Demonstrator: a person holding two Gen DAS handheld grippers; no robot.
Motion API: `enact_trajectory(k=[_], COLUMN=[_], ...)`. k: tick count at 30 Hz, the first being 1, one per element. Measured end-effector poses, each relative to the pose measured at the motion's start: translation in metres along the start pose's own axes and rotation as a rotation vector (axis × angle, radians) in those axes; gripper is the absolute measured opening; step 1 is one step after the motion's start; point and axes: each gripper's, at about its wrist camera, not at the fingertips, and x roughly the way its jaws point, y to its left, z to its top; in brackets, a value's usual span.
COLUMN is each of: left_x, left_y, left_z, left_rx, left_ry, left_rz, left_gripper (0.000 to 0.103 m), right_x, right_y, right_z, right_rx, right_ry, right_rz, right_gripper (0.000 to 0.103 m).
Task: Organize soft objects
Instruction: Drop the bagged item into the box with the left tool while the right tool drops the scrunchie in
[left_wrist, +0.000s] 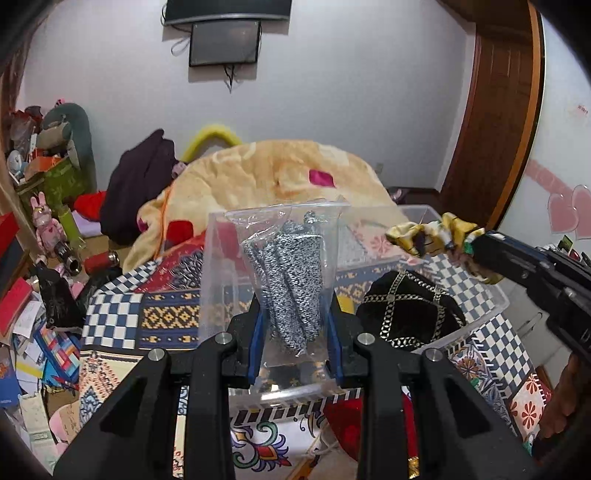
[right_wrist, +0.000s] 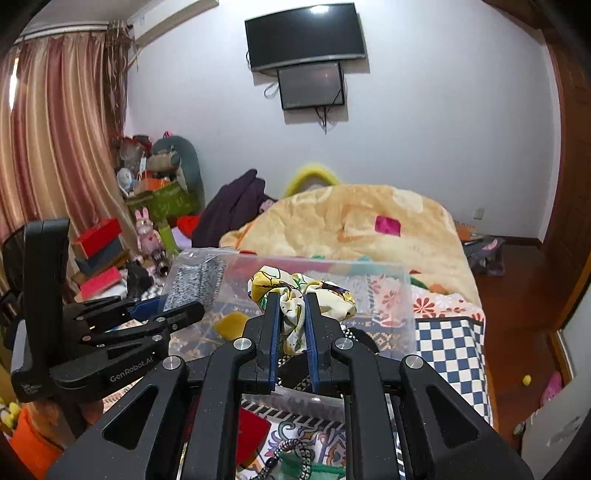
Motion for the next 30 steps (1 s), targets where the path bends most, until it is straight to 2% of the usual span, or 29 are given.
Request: enact_trajectory(k=[8, 13, 17, 21, 30], left_x=[0.013, 0.014, 0.009, -0.003, -0.044], left_y=[-0.005, -0.007, -0.010, -0.015, -0.020], left_z=[-0.001, -0.003, -0.004, -0.005, -0.005], left_rx=[0.014, 0.018, 0.022, 0.041, 0.030], left_ry=[0.039, 0.050, 0.043, 0.010, -0.075], left_rz=[0.001, -0.003, -0.005, 0.006, -0.036], left_gripper=[0.029, 0.030, 0.043, 0.055, 0.065], right_x=[0.029, 0.032, 0.031, 0.022, -0.014], right_y=[0.006, 0.003, 0.002, 0.001, 0.000], right_z=[-0.006, -0.011, -0.012, -0.011, -0.003], right_rx=[-0.055, -0.067, -0.070, -0.074, -0.074], right_ry=[0.089, 0.118, 0.130, 0.115, 0.029], right_rz=[-0.051, -0.055, -0.052, -0.051, -0.055], right_gripper=[0.012, 0.013, 0.018, 0.031, 0.037])
